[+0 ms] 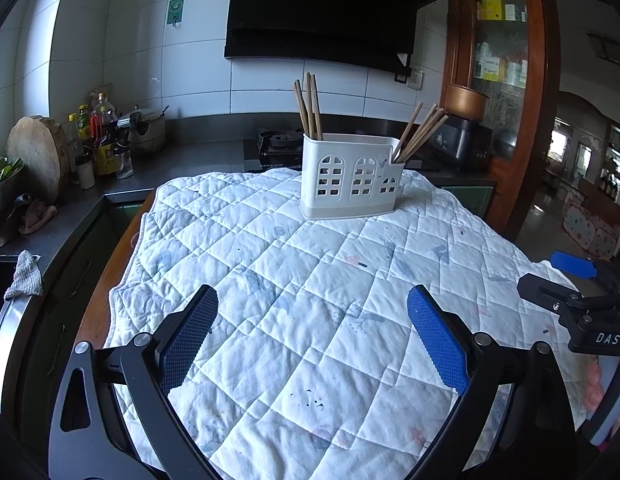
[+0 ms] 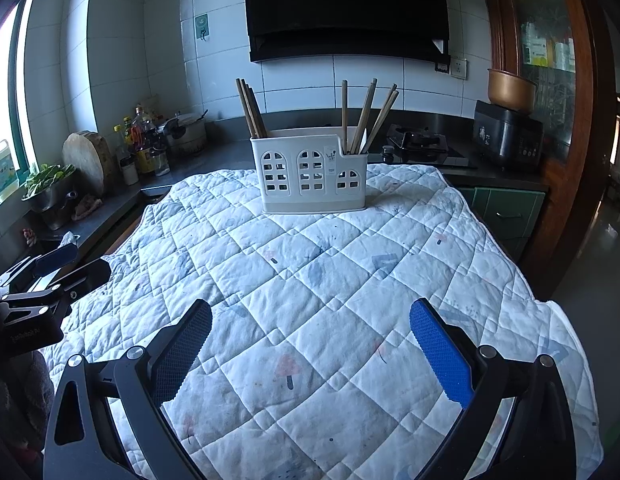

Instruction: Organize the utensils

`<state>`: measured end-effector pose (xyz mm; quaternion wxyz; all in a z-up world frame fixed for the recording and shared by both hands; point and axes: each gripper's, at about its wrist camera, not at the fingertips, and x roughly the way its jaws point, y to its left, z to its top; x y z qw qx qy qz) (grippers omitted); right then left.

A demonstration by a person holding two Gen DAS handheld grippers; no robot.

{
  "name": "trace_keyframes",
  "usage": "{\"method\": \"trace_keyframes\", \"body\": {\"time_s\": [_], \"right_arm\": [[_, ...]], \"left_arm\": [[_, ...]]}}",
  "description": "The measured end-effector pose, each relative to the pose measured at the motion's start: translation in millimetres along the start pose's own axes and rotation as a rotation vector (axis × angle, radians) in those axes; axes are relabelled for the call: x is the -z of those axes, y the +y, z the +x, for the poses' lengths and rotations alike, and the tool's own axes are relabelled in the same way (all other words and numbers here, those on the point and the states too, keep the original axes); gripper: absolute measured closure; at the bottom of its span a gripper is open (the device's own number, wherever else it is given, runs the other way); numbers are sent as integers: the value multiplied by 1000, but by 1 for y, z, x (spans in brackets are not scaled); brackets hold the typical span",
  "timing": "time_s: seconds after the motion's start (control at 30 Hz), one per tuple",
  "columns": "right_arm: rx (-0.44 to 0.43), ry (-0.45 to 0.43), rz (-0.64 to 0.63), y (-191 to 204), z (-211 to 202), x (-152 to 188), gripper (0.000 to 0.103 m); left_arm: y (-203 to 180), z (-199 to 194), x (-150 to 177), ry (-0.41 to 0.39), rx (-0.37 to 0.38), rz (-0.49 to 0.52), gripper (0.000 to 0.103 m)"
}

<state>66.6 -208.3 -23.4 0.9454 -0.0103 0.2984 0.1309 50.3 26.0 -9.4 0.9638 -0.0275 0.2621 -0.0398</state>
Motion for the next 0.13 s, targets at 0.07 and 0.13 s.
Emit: {"method": "trace_keyframes", "body": {"time_s": [0.07, 0.13], "right_arm": [[-4, 1, 2, -1, 0, 0, 7], [-2, 1, 1, -2, 0, 0, 7]], "left_arm": [[0, 1, 0, 4, 1, 1, 8], [-1, 2, 1, 7, 5, 0, 8]]}}
